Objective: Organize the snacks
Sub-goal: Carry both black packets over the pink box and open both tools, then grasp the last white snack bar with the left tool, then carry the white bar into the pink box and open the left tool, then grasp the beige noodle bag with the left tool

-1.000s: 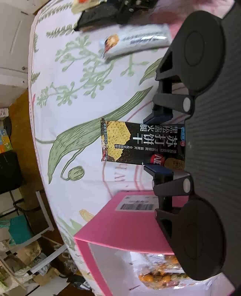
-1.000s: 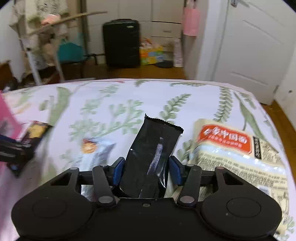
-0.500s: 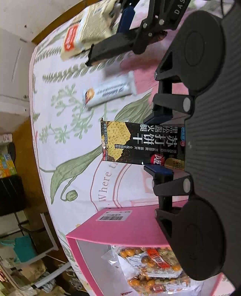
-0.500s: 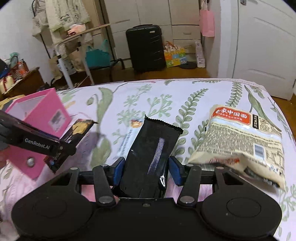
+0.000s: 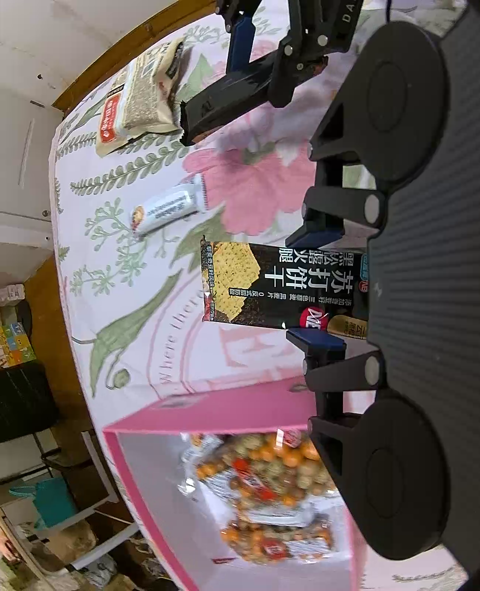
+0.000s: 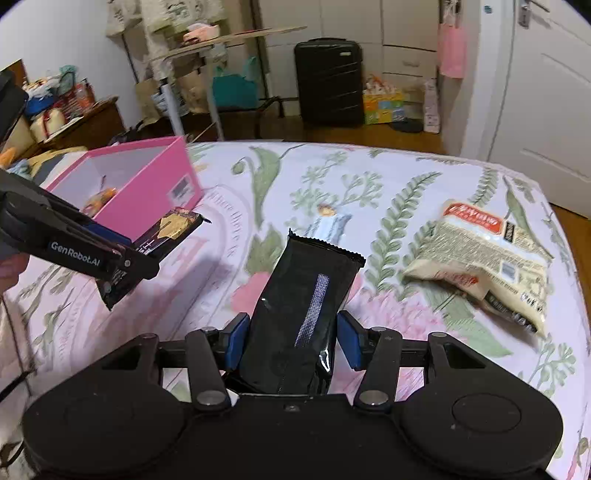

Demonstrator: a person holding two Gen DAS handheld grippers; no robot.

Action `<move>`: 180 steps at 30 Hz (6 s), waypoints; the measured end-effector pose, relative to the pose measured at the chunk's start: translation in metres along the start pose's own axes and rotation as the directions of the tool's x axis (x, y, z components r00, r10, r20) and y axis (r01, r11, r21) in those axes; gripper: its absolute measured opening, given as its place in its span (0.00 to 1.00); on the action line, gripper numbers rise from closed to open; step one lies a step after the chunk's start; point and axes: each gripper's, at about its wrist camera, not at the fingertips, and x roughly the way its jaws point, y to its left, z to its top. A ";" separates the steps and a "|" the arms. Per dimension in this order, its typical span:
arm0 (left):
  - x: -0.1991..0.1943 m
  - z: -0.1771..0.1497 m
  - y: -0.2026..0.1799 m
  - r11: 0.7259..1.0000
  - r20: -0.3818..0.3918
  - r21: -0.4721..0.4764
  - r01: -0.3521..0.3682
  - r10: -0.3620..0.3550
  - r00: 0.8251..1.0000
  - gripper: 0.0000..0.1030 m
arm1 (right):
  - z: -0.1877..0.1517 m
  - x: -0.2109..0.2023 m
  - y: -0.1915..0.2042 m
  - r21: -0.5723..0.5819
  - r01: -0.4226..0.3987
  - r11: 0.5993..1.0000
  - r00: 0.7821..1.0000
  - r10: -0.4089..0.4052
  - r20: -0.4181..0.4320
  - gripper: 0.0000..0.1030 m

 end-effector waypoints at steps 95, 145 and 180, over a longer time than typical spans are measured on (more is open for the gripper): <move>0.122 0.081 -0.036 0.959 0.172 -0.132 0.252 -0.228 0.958 0.24 | 0.021 0.132 -0.037 0.128 -0.066 0.990 0.986 0.045 0.161 0.45; -0.061 -0.016 0.157 0.875 0.269 -0.458 0.156 -0.030 0.963 0.25 | 0.103 0.086 0.191 -0.152 -0.352 0.924 0.926 0.367 0.088 0.35; -0.107 -0.012 0.077 0.960 0.272 -0.251 0.127 -0.056 0.961 0.52 | 0.067 -0.020 0.111 -0.151 -0.161 0.975 0.960 0.191 0.207 0.61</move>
